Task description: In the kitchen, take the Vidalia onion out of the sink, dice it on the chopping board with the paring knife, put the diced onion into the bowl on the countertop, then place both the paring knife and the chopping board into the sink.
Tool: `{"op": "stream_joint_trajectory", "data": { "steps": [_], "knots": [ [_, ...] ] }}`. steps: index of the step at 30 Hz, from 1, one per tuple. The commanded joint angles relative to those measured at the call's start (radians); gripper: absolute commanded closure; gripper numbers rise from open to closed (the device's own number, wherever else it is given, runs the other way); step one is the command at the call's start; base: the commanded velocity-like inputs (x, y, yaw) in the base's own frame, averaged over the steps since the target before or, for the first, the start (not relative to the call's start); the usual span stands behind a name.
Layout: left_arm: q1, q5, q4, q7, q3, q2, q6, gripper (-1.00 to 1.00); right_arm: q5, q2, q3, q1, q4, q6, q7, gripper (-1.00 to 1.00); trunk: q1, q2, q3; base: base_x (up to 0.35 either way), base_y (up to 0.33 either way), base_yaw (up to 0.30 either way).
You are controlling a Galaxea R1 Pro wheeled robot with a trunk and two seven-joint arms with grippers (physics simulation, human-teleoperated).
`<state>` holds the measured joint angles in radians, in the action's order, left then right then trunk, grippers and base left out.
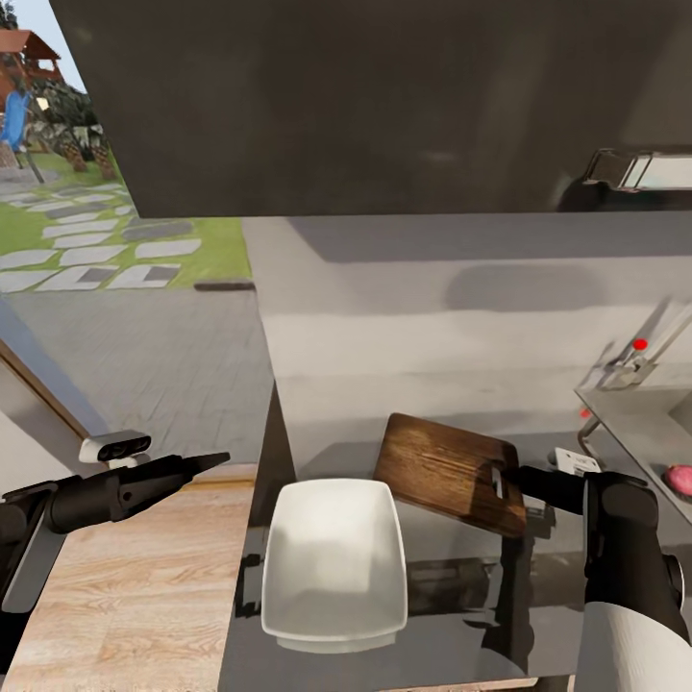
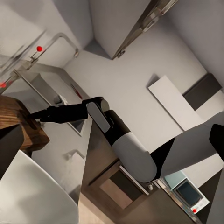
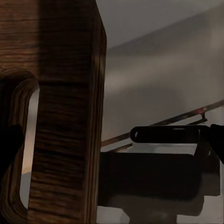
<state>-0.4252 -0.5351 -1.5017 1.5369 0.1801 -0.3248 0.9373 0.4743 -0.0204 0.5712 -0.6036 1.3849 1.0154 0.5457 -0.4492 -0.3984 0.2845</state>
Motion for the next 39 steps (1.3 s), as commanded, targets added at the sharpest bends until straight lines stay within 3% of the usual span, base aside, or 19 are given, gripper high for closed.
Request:
{"op": "stream_joint_trajectory", "data": {
  "steps": [1, 12, 17, 25, 26, 39],
  "knots": [
    [0.000, 0.000, 0.000, 0.003, 0.000, 0.000, 0.011, -1.00, 0.004, -0.001, 0.003, -0.001, 0.000, 0.006, 0.010, -1.00, -0.001, -0.002, 0.004, 0.000, 0.038, 0.000],
    [-0.001, -0.002, 0.000, 0.003, 0.000, 0.000, 0.011, -1.00, 0.007, -0.001, 0.003, -0.001, 0.002, 0.007, 0.009, -1.00, -0.001, -0.002, 0.010, 0.000, 0.022, 0.000],
    [0.000, -0.002, 0.000, 0.003, 0.000, 0.000, 0.011, -1.00, 0.006, -0.002, -0.002, -0.001, 0.002, 0.006, -0.050, -1.00, -0.001, -0.002, 0.010, 0.000, 0.002, 0.000],
    [-0.001, -0.002, 0.000, 0.002, 0.001, 0.000, 0.011, -1.00, 0.003, -0.005, -0.005, -0.001, -0.001, 0.009, -0.078, -1.00, -0.001, -0.002, 0.010, 0.000, 0.000, 0.000],
    [-0.001, -0.002, 0.000, 0.002, 0.000, 0.000, 0.011, -1.00, 0.003, -0.005, -0.005, -0.001, -0.005, 0.009, -0.078, 1.00, -0.001, -0.002, 0.010, 0.000, 0.000, 0.000],
    [-0.001, -0.002, 0.000, 0.002, 0.000, 0.000, 0.012, -1.00, 0.002, -0.003, 0.000, -0.001, -0.019, 0.013, -0.080, 1.00, -0.001, -0.002, 0.010, 0.000, 0.000, 0.000]
  ]
}}
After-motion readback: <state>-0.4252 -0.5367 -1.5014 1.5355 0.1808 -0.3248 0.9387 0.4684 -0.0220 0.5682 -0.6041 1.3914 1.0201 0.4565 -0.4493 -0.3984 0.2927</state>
